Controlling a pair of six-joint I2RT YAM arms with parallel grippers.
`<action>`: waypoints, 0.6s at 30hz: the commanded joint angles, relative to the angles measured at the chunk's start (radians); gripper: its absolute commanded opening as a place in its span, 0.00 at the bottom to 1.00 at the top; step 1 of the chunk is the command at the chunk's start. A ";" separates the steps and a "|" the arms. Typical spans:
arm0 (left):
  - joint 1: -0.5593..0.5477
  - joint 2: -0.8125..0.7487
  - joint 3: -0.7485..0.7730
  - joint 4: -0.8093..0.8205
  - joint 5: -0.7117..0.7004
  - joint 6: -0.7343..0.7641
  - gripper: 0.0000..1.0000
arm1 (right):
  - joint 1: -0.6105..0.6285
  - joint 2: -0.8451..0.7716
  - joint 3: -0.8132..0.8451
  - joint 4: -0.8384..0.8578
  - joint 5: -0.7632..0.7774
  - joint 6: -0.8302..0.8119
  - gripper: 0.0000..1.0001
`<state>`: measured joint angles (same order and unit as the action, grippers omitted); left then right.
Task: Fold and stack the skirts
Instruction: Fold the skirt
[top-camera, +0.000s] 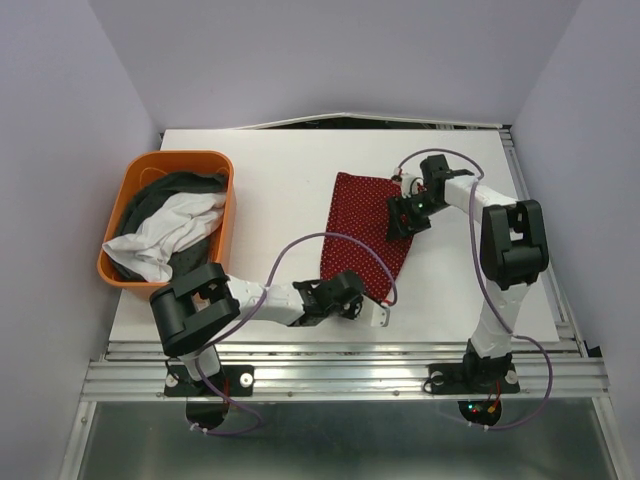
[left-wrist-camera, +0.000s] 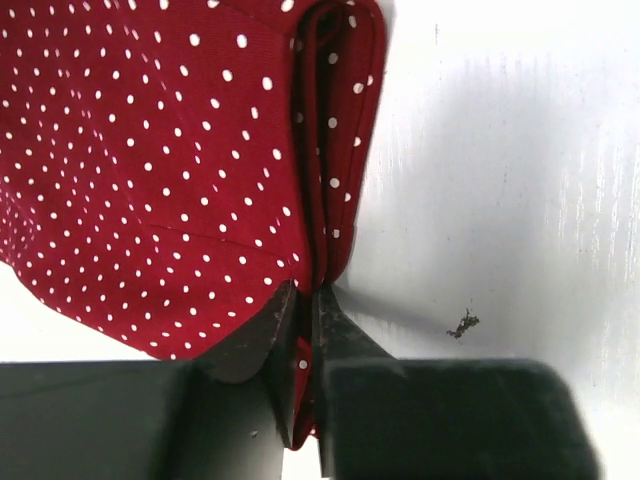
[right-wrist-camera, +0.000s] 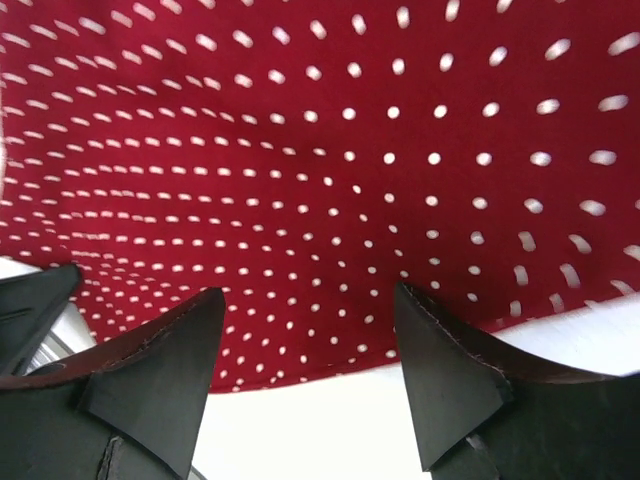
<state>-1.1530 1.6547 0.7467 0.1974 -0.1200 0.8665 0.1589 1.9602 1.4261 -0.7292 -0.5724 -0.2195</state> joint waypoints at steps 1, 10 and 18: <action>-0.005 0.017 0.037 -0.053 0.022 0.011 0.00 | 0.010 0.045 -0.013 0.031 -0.001 -0.015 0.73; -0.004 -0.065 0.170 -0.366 0.212 -0.075 0.00 | 0.010 0.002 0.068 0.033 0.008 -0.038 0.73; -0.004 -0.096 0.218 -0.426 0.244 -0.152 0.00 | 0.010 -0.011 0.132 0.008 -0.007 -0.050 0.74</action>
<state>-1.1519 1.6039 0.9203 -0.1631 0.0841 0.7712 0.1596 2.0014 1.5051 -0.7250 -0.5758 -0.2440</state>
